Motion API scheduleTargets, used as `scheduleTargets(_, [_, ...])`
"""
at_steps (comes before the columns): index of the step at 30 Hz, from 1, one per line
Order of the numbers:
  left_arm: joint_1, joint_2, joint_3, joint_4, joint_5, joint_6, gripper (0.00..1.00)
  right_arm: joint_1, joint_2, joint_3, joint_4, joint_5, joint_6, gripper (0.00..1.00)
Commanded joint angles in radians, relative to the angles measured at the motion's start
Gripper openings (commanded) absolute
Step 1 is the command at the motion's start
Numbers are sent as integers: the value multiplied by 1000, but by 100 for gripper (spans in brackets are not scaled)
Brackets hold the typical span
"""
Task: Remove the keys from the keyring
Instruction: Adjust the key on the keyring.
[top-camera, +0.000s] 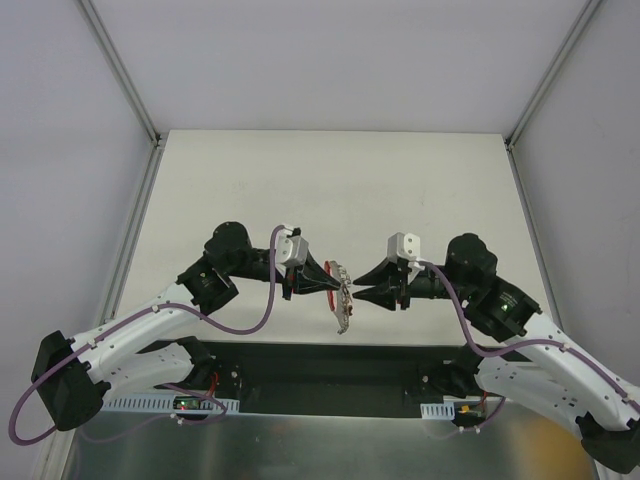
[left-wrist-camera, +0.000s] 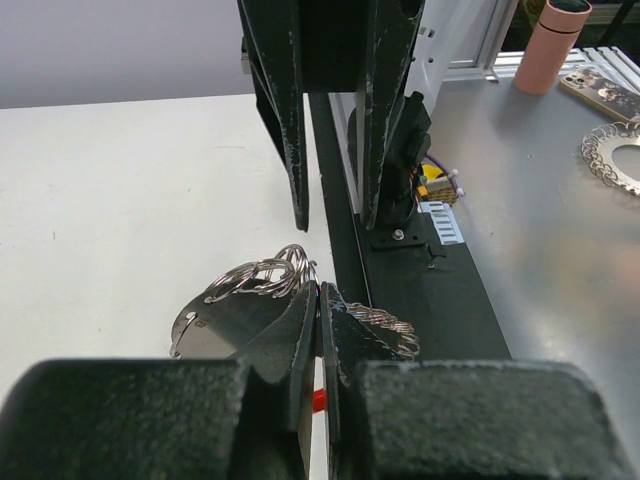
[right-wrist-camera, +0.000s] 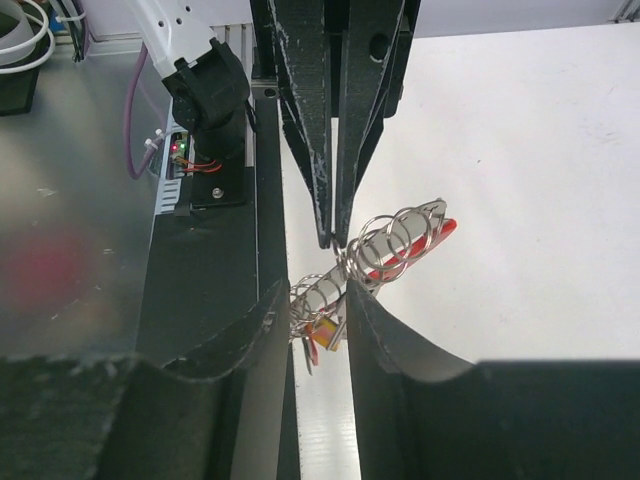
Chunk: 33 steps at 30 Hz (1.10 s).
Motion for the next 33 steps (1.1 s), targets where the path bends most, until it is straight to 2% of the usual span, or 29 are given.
scheduleTargets(1, [14,-25,-8,99,73,-7,0,3,13,-6,71,-29,-67,31])
scheduleTargets(9, [14,-23,-9,98,78,-9,0,11,22,4,65,-64,-58,19])
scheduleTargets(15, [14,-22,-12,96,70,-7,0,18,-1,5,68,-40,-57,24])
scheduleTargets(21, [15,-25,-9,90,66,-9,0,32,25,-1,42,-72,-66,16])
scheduleTargets(33, [14,-34,-8,90,75,-9,0,37,74,27,11,11,-67,18])
